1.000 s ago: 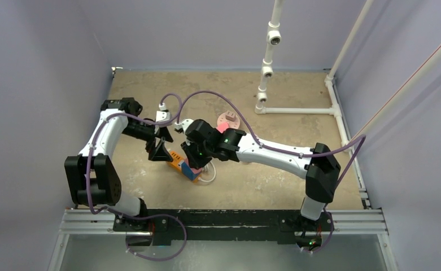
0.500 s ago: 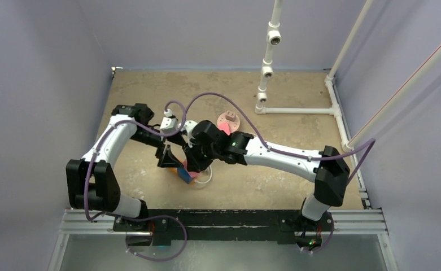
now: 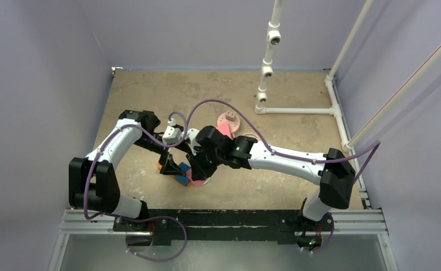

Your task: Insert the plug

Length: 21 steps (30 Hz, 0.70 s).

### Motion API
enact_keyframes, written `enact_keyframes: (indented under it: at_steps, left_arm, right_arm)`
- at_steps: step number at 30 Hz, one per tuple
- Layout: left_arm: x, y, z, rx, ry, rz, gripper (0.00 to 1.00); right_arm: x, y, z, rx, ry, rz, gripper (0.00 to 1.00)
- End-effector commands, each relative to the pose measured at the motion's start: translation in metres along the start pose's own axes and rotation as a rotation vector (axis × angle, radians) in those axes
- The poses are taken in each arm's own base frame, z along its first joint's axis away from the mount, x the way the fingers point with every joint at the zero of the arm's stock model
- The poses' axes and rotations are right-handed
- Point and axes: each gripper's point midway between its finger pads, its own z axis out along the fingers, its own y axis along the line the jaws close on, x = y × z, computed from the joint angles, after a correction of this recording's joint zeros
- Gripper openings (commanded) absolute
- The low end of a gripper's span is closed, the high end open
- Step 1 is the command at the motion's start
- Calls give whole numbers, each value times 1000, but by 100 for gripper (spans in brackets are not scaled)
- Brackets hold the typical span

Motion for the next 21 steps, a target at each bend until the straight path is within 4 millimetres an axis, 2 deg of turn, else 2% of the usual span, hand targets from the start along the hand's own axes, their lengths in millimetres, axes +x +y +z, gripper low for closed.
enact_keyframes:
  at_steps: [1,4,7,13,18,20,21]
  left_arm:
    - [1,-2,-3,6,78,106,99]
    - [-22,0,-6,-20,40,108,98]
    - [-32,-3,-9,-34,41,125,93]
    - [-22,-10,-10,-41,88,64,71]
    - [-20,-13,-11,-46,102,66,59]
    - [-20,-13,-10,-39,106,64,48]
    - [-17,-13,-7,-21,121,45,44]
  right_arm:
    - [-73,25,-36,-81,-269,-46,0]
    - [-84,26,-41,-79,-298,-56,0]
    - [-94,26,-43,-79,-323,-61,0]
    - [-118,25,-58,-55,-402,-78,0]
    - [-131,22,-71,-21,-458,-83,0]
    - [-137,26,-76,-31,-477,-95,0]
    - [-148,32,-84,-39,-508,-132,0]
